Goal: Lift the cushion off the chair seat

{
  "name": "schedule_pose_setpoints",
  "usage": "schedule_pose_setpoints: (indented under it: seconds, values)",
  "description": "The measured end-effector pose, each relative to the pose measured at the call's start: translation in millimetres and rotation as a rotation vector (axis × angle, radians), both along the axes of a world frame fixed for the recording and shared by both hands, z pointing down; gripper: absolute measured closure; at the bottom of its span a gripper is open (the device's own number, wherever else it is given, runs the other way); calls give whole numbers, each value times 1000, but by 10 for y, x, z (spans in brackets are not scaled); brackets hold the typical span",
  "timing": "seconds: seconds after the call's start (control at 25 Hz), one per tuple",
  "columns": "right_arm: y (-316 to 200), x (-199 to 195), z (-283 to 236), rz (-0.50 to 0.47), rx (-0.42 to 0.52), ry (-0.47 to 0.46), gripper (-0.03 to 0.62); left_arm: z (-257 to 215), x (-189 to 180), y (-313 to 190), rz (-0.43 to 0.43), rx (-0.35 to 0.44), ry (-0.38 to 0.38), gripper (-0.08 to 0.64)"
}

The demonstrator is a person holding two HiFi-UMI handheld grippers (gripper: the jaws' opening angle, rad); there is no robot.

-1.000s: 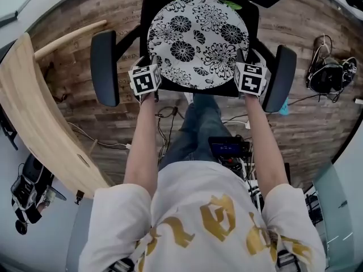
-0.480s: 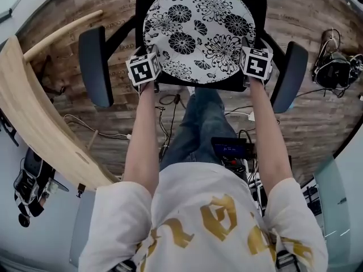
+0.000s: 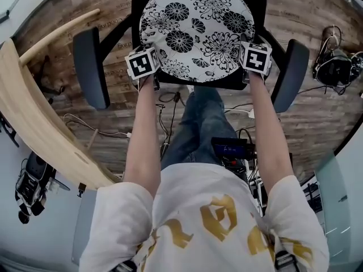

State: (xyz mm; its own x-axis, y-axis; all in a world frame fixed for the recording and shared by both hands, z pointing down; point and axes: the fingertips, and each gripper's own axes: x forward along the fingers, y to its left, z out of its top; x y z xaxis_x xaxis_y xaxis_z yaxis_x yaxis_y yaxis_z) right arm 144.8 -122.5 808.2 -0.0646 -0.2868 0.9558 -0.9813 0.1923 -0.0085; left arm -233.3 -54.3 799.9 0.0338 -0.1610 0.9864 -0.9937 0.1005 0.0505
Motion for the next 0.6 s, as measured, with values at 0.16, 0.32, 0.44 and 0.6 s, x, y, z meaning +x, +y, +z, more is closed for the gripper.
schedule_pose_setpoints:
  seconds: [0.16,0.32,0.44,0.6]
  values:
    - [-19,30,-15,34,-24,-44,434,13,41,-11,-15,-9,43,524]
    - [-7,-25,-35,111,-52,-120,543,16,54,-10,-21,-29,33,536]
    - [-2,-88,-34,25,-53,-65,559,11,66,-22,-14,-33,32,537]
    - [-1,-111,-63,6,-49,-64,560,-14,60,-15,19,-37,35,537]
